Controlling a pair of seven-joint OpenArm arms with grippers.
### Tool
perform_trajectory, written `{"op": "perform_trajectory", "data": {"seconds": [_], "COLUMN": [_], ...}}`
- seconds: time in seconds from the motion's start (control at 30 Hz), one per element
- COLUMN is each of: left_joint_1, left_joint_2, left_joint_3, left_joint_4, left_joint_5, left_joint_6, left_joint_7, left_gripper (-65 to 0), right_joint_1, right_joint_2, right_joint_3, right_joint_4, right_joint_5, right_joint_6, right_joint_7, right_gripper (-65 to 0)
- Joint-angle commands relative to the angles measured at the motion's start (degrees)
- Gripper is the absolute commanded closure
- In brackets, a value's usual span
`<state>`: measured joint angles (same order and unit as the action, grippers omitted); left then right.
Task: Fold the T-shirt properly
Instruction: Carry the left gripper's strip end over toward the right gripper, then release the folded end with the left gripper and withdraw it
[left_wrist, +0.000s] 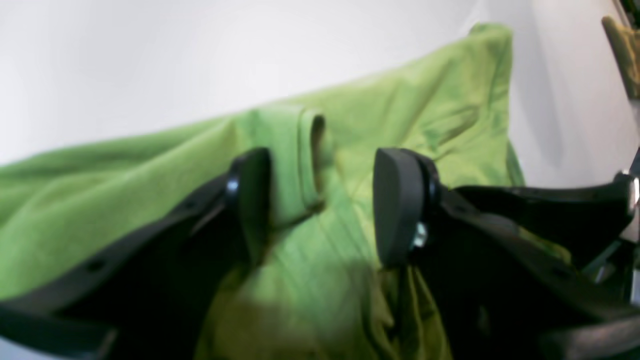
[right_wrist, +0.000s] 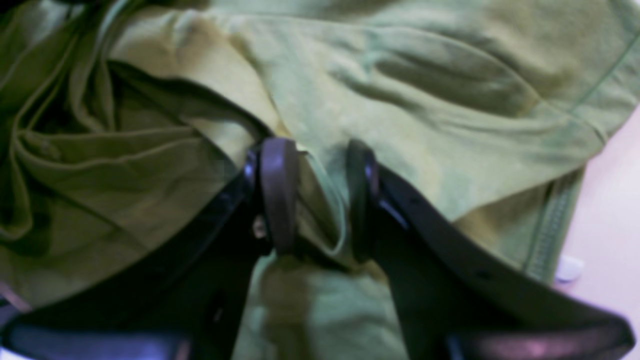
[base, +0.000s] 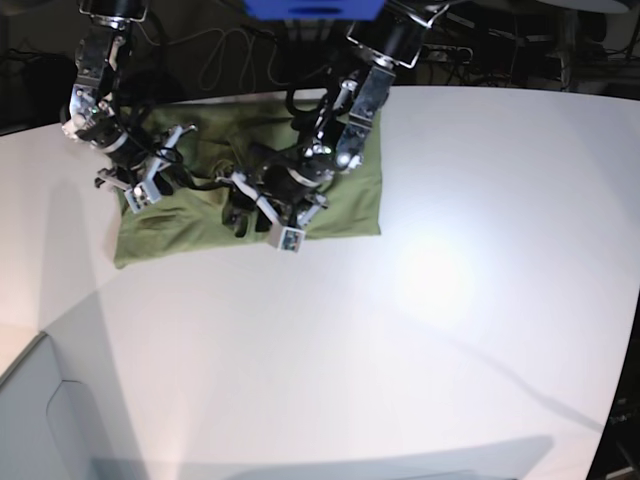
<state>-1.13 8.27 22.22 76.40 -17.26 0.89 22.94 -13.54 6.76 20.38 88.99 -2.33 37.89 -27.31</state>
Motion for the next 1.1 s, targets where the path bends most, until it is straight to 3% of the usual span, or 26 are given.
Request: {"op": "perform_trajectory", "data": {"seconds": [0.0, 0.13, 0.33, 0.47, 0.7, 0.8, 1.07], "left_joint_1": [-0.68, 0.64, 5.74, 9.70, 14.00, 14.36, 15.15], "left_joint_2": [0.73, 0.30, -5.24, -9.81, -13.68, -15.17, -15.17], "left_joint_3": [0.16, 0.16, -0.37, -4.33, -18.48, -20.85, -22.17], "left_joint_4": [1.53, 6.46, 18.15, 23.34, 22.72, 20.87, 17.71], "left_joint_5": [-0.63, -0.63, -0.72, -1.95, -10.66, -12.59, -13.29], "left_joint_6": [-0.75, -0.75, -0.49, -0.40, -0.67, -0.67, -0.75], "left_joint_7": [-0.92, -0.65, -0.74, -1.18, -0.65, -0.65, -1.00], "left_gripper": [-31.7, -31.7, -31.9, -31.8, -31.8, -31.8, -31.8], "right_joint_1": [-0.04, -0.13, 0.49, 0.66, 4.09, 4.53, 4.35], "right_joint_2": [0.66, 0.14, -0.65, -0.65, -0.57, -0.57, 0.22], "right_joint_3": [1.20, 6.92, 12.72, 12.72, 12.81, 12.81, 12.81], "right_joint_4": [1.43, 6.00, 9.51, 8.28, 1.60, -0.33, -3.41], "right_joint_5": [-0.71, -0.71, -0.53, -0.53, -0.62, -0.71, -0.71], "right_joint_6": [1.01, 1.01, 1.01, 1.01, 1.01, 1.01, 1.01], "right_joint_7": [-1.13, -1.22, -1.22, -1.04, -1.22, -1.22, -1.22], "right_gripper": [-15.6, -21.7, -44.7, -52.3, -53.5, -53.5, -53.3]}}
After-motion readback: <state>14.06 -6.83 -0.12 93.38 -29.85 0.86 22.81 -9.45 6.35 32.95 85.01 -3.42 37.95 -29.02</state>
